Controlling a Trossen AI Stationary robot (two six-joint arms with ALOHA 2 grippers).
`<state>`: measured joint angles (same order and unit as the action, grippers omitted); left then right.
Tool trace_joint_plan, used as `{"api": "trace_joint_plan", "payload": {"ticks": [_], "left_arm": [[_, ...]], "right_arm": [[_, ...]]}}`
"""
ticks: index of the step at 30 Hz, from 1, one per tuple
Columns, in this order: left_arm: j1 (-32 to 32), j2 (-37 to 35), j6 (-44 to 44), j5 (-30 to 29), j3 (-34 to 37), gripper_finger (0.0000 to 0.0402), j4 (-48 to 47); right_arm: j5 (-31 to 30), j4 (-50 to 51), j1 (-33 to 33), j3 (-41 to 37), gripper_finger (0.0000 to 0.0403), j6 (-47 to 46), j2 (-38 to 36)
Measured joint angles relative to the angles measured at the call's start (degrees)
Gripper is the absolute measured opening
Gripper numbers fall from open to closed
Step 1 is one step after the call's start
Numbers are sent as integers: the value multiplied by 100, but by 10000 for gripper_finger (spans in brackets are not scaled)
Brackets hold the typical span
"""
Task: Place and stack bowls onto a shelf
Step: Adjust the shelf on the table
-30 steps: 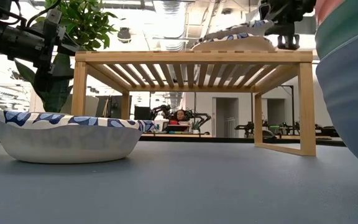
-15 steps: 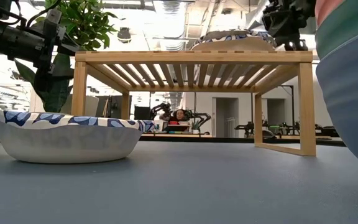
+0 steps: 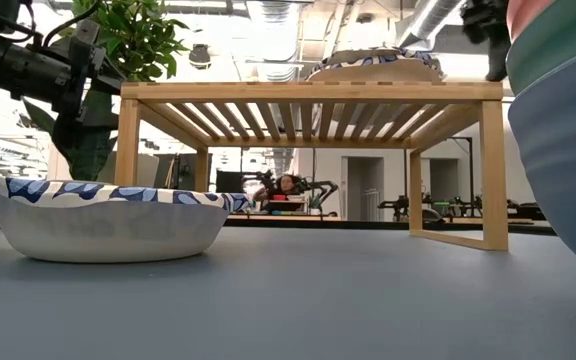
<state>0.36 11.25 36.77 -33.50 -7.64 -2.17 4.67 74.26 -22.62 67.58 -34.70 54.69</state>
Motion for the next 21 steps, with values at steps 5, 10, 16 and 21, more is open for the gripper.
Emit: {"api": "trace_joint_plan", "payload": {"ticks": [5, 10, 16, 21], "left_arm": [[0, 0, 22, -4, 0, 253, -50], [0, 0, 63, -14, 0, 253, -53], [0, 0, 281, 2, 0, 253, -59], [0, 0, 353, 7, 0, 253, -66]], "right_arm": [[-1025, -608, 1891, -584, 18, -1595, -360], [-1831, -1661, 3451, -1289, 20, -2782, -149], [-2307, -2142, 4374, -1391, 18, -3292, 402], [-2703, -2284, 4877, -1361, 18, -3795, 676]]}}
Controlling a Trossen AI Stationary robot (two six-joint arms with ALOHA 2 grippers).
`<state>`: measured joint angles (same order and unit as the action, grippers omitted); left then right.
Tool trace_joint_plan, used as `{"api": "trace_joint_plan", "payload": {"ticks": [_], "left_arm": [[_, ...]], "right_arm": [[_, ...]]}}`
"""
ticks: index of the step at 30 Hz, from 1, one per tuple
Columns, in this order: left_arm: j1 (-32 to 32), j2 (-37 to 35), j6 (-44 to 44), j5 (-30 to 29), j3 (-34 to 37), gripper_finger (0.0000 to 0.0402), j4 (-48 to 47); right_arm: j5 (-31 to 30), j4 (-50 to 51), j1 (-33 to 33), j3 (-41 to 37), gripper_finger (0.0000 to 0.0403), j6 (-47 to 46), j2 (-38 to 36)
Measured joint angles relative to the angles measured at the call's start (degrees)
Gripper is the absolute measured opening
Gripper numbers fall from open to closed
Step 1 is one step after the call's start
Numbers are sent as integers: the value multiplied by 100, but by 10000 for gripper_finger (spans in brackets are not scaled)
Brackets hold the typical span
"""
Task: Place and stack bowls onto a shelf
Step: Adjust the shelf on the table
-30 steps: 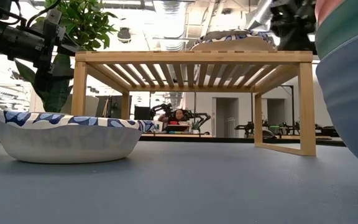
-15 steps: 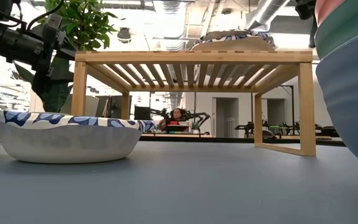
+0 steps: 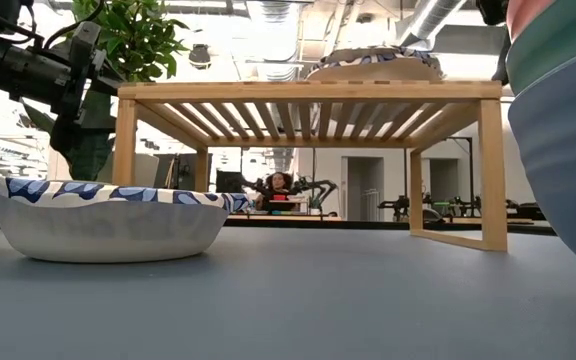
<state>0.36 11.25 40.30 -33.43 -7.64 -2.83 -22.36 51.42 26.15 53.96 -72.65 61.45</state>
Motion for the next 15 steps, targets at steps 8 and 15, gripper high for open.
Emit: {"api": "trace_joint_plan", "payload": {"ticks": [8, 15], "left_arm": [[0, 0, 71, -33, 0, 253, 1], [0, 0, 91, -39, 0, 253, -74]], "right_arm": [[-60, -35, 507, -18, 17, -206, 387], [-174, -741, 878, -5, 17, -41, 407]]}}
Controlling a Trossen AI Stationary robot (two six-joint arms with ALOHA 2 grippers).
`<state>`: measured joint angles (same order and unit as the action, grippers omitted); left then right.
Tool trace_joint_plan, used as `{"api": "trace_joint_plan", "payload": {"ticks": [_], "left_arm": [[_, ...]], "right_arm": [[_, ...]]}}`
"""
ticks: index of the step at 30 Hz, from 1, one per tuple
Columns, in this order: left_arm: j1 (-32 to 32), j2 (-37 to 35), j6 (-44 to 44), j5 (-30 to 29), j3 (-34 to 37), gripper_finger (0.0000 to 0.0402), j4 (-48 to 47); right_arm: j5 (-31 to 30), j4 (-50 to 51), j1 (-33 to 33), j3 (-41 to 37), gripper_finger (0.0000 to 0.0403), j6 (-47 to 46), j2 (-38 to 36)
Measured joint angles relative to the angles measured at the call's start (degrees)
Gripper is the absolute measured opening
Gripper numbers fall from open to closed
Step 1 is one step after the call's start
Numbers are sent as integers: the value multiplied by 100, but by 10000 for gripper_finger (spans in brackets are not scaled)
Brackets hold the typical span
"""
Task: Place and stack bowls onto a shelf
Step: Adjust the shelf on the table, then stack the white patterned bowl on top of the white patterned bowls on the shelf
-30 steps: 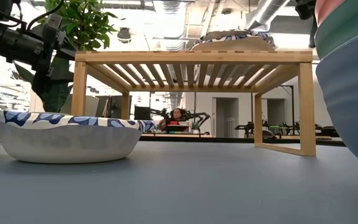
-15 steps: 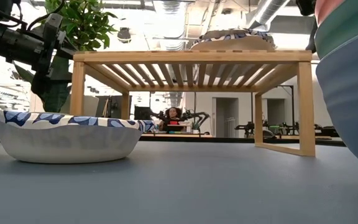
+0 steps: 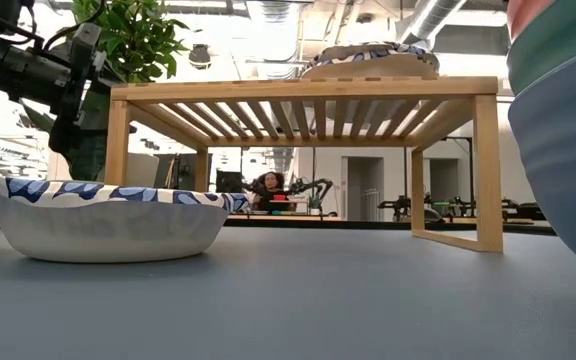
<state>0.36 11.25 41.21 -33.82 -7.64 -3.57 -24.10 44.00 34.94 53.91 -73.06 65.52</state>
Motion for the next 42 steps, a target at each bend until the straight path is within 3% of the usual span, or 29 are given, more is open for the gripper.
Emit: {"api": "trace_joint_plan", "payload": {"ticks": [12, 33, 42], "left_arm": [[0, 0, 46, -2, 0, 253, 2], [0, 0, 36, 40, 0, 253, 0], [0, 0, -254, 1539, 0, 253, 1]], "right_arm": [[-325, 112, -409, 0, 17, 17, 665], [-450, 1014, -1054, 0, 24, 241, 682], [-313, 134, -818, 0, 39, 1007, -44]]}}
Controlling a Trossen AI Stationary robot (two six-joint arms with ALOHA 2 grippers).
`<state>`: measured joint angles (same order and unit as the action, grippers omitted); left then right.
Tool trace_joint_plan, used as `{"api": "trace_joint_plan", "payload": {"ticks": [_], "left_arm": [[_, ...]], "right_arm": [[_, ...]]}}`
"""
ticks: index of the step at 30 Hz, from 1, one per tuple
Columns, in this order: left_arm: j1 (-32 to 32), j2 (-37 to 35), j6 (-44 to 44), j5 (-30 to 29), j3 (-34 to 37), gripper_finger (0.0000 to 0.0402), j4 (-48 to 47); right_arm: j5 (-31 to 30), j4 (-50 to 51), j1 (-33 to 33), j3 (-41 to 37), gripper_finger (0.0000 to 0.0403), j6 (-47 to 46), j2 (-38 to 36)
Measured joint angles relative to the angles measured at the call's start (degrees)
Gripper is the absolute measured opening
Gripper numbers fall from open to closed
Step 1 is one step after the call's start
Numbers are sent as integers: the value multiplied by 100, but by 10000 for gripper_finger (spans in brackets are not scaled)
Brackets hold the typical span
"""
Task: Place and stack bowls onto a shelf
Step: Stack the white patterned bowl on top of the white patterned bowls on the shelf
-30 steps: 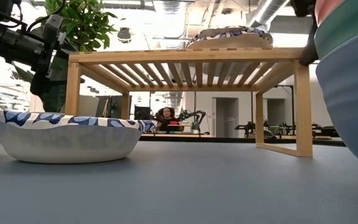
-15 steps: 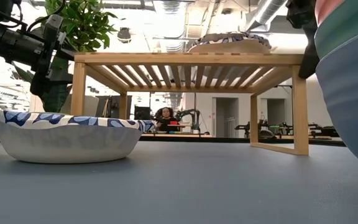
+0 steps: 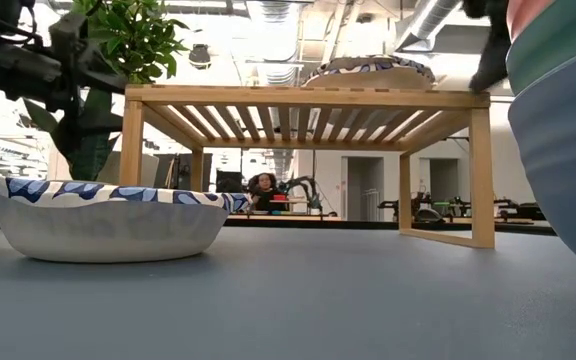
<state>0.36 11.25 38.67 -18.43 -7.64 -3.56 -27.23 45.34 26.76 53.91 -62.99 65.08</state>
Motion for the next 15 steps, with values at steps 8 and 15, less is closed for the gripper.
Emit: {"api": "trace_joint_plan", "payload": {"ticks": [8, 15], "left_arm": [[-2, 0, 111, 1223, 0, 253, 78], [-2, 2, 38, 917, 0, 253, -1]], "right_arm": [[16, -2420, 360, 2, 42, 2294, -711], [-31, -4221, 152, 11, 44, 5491, -27]]}}
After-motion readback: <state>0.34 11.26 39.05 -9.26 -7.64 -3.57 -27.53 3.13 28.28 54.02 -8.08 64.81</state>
